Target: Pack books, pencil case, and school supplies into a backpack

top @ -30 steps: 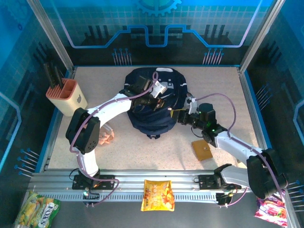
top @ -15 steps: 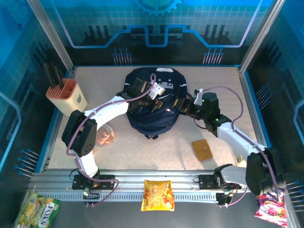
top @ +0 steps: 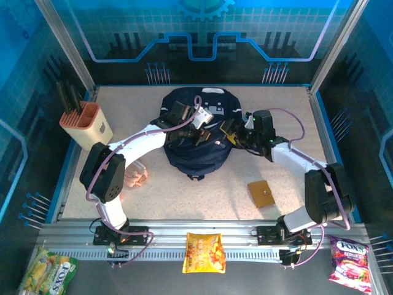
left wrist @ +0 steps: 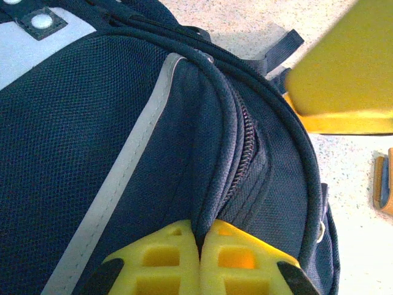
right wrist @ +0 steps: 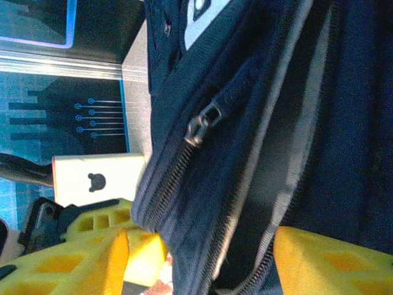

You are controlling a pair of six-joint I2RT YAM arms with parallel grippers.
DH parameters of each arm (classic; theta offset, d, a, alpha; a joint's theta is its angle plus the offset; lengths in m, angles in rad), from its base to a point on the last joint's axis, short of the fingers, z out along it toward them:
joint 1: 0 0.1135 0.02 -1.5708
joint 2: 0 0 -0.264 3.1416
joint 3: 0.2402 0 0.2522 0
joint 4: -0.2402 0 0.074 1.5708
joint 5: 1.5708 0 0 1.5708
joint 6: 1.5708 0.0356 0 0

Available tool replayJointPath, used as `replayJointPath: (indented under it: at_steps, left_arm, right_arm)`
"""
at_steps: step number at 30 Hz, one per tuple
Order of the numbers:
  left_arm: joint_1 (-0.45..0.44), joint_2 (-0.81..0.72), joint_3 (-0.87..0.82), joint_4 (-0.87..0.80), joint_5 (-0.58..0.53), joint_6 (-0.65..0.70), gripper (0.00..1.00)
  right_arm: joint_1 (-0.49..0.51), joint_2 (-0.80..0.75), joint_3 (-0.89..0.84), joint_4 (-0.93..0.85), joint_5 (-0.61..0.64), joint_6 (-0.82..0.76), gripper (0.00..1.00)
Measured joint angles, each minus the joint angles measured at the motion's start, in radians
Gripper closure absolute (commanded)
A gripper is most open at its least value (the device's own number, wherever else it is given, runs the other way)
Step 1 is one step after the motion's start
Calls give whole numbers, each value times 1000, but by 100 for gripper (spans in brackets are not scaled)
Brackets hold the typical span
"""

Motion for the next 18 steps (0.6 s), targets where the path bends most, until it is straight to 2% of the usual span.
replayJointPath:
  at_steps: [6, 10, 13, 18]
  left_arm:
    - [-3, -3, -2, 4, -1, 12, 92]
    - [-3, -9, -5, 4, -1, 14, 87]
    - [-5, -16, -10, 8, -3, 13, 74]
    - [-15, -93, -61, 42, -49, -62, 49]
  right_arm:
    - [5, 60, 54, 35, -21, 45, 39]
    - [15, 93, 76, 34, -21, 65, 40]
    - [25, 118, 93, 23, -20, 76, 43]
    - [42, 165, 116, -8, -21, 87, 58]
